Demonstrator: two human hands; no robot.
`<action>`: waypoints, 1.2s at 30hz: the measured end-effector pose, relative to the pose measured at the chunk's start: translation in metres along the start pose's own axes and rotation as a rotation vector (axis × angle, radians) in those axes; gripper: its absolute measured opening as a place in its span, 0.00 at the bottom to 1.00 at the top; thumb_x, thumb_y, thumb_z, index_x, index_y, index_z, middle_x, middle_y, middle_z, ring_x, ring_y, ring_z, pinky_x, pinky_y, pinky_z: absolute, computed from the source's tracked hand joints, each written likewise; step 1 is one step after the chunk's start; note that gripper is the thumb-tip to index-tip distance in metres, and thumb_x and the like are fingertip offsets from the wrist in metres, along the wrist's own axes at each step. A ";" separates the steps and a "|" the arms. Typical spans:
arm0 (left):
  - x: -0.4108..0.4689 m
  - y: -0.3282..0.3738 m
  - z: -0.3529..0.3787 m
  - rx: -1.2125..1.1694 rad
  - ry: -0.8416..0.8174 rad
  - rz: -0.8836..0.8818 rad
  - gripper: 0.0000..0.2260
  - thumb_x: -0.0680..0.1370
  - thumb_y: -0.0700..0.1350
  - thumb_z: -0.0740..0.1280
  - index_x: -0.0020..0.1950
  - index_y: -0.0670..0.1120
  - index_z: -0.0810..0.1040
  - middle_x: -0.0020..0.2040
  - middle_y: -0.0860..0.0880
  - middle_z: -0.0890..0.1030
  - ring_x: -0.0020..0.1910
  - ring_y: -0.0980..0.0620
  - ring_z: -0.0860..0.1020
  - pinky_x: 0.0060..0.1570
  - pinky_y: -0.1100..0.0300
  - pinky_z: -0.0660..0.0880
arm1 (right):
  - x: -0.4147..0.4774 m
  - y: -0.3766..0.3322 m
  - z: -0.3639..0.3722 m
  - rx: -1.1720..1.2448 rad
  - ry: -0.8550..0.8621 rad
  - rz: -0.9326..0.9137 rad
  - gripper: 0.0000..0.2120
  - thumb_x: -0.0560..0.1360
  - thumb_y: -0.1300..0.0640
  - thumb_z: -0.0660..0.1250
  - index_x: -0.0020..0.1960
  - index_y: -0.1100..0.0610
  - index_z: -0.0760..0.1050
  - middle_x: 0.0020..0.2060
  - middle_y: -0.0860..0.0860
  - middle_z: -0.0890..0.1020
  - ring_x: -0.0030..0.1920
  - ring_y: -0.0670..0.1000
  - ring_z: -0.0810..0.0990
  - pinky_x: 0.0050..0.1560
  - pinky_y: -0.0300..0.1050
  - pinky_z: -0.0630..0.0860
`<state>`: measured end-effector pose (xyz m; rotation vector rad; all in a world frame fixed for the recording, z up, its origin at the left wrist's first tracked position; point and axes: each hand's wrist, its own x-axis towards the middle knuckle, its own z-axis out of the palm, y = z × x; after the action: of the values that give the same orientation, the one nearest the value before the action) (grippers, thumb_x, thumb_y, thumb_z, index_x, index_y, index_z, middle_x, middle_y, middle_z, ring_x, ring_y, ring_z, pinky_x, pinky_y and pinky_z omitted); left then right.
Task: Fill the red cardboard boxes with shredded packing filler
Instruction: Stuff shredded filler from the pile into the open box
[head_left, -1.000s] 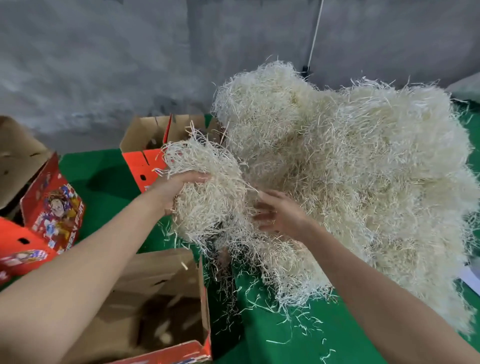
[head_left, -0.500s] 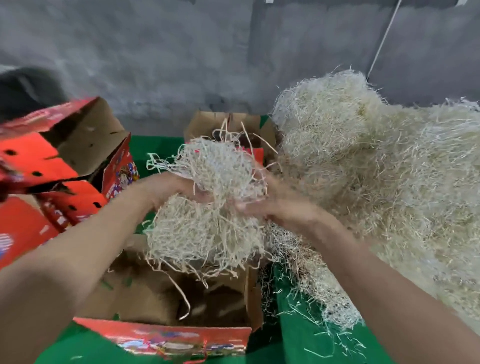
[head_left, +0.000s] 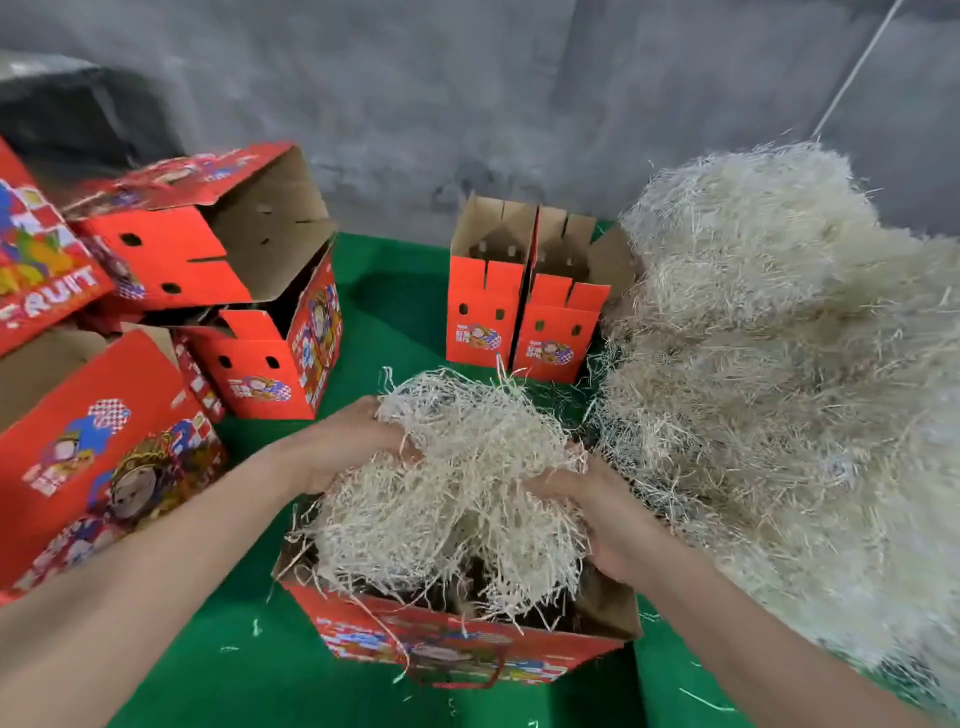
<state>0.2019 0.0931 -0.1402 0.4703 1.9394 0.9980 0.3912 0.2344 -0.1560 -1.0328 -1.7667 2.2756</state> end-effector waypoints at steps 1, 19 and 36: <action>0.001 -0.005 -0.005 -0.036 0.000 -0.022 0.49 0.65 0.44 0.75 0.77 0.46 0.47 0.76 0.43 0.56 0.73 0.42 0.57 0.70 0.46 0.53 | 0.001 0.005 -0.001 0.027 0.028 0.016 0.54 0.61 0.57 0.73 0.75 0.52 0.41 0.63 0.43 0.63 0.69 0.51 0.60 0.71 0.55 0.49; 0.017 -0.031 -0.017 0.026 -0.226 -0.063 0.35 0.61 0.53 0.72 0.67 0.45 0.71 0.74 0.44 0.61 0.73 0.44 0.58 0.69 0.43 0.56 | 0.001 0.009 0.001 -0.058 0.281 -0.092 0.04 0.75 0.64 0.64 0.46 0.57 0.73 0.39 0.53 0.80 0.37 0.47 0.81 0.37 0.41 0.77; 0.020 -0.021 0.010 0.138 -0.356 -0.042 0.54 0.46 0.62 0.73 0.71 0.47 0.68 0.75 0.48 0.59 0.74 0.47 0.55 0.70 0.44 0.53 | 0.008 0.022 0.037 -0.296 -0.010 -0.046 0.14 0.75 0.66 0.64 0.58 0.54 0.73 0.51 0.52 0.81 0.41 0.40 0.81 0.36 0.27 0.73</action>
<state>0.2010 0.0982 -0.1703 0.6370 1.6933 0.7015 0.3721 0.1996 -0.1748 -1.0102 -2.1547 2.0374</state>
